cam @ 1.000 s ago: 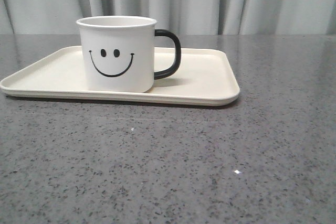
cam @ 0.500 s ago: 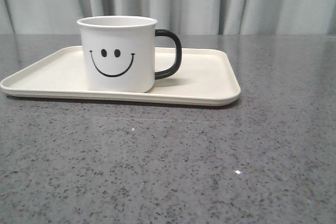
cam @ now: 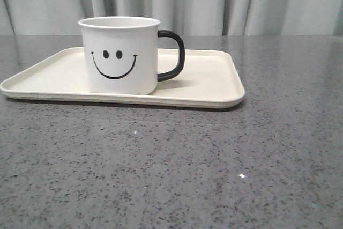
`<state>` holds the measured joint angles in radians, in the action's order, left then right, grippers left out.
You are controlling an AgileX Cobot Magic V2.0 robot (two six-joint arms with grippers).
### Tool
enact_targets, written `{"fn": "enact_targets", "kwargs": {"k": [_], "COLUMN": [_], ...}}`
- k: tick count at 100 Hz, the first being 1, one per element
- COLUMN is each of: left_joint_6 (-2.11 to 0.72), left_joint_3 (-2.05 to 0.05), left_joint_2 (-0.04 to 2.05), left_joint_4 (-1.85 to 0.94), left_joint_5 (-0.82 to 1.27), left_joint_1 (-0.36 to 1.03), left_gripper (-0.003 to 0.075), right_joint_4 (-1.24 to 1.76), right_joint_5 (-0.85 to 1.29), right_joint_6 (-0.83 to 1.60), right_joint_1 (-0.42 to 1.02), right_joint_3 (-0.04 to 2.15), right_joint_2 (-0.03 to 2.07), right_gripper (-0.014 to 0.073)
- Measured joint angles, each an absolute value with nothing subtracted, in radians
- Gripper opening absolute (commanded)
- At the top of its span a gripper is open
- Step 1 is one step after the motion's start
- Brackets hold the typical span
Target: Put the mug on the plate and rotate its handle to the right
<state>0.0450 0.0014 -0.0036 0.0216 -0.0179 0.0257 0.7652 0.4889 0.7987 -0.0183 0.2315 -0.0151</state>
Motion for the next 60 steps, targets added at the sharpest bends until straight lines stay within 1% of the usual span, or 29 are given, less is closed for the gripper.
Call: {"fn": "enact_targets", "kwargs": {"k": [38,60], "left_joint_6": [0.045,0.045], "left_joint_3": [0.001,0.001], "left_joint_2": [-0.004,-0.004], "left_joint_4": [0.022,0.022], "left_joint_5": [-0.018,-0.018], "left_joint_1": [0.026,0.026], "left_gripper": [-0.002,-0.002], "right_joint_4": [0.87,0.884], "right_joint_5": [0.185,0.149], "right_joint_6": [0.799,0.799], "right_joint_1": [-0.004,-0.004], "right_joint_3": [0.033,-0.026], "right_joint_2": [-0.015,-0.015], "right_gripper": [-0.0061,-0.0061]}}
